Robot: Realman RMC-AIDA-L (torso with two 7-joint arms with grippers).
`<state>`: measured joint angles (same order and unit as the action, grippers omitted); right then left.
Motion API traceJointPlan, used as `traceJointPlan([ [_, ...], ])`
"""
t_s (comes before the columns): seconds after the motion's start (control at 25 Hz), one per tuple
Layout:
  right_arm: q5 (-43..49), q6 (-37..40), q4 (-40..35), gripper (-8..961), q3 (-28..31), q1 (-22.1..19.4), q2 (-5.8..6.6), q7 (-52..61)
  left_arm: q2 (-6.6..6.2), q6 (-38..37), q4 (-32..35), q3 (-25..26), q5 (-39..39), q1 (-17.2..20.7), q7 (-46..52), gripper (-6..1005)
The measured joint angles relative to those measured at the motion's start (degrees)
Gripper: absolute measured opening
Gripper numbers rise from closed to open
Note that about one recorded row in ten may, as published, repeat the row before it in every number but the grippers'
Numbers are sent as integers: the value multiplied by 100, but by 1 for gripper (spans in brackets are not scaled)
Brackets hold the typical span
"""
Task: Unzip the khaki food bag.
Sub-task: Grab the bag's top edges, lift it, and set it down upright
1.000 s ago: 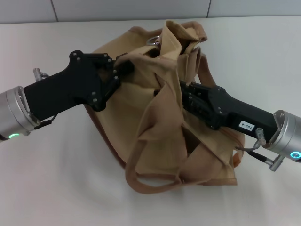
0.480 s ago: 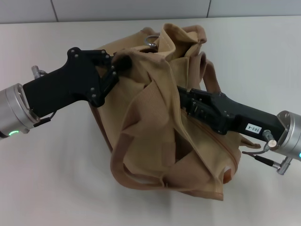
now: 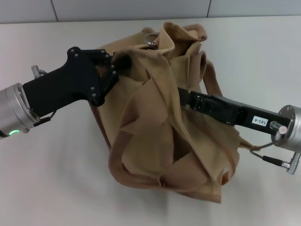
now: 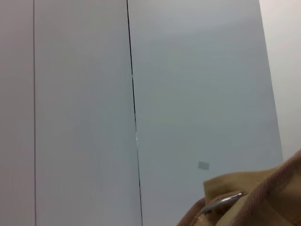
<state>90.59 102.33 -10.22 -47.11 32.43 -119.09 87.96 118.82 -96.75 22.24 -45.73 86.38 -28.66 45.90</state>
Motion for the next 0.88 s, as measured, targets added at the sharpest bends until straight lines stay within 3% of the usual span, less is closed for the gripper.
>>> traceJointPlan([
  [0.4, 90, 564, -199, 213, -1, 6, 26, 621, 1, 0, 0, -8, 0, 0, 0, 90],
  [0.88, 91, -146, -579, 233, 52, -479, 18, 531, 1, -1, 0, -6, 2, 9, -2, 93],
])
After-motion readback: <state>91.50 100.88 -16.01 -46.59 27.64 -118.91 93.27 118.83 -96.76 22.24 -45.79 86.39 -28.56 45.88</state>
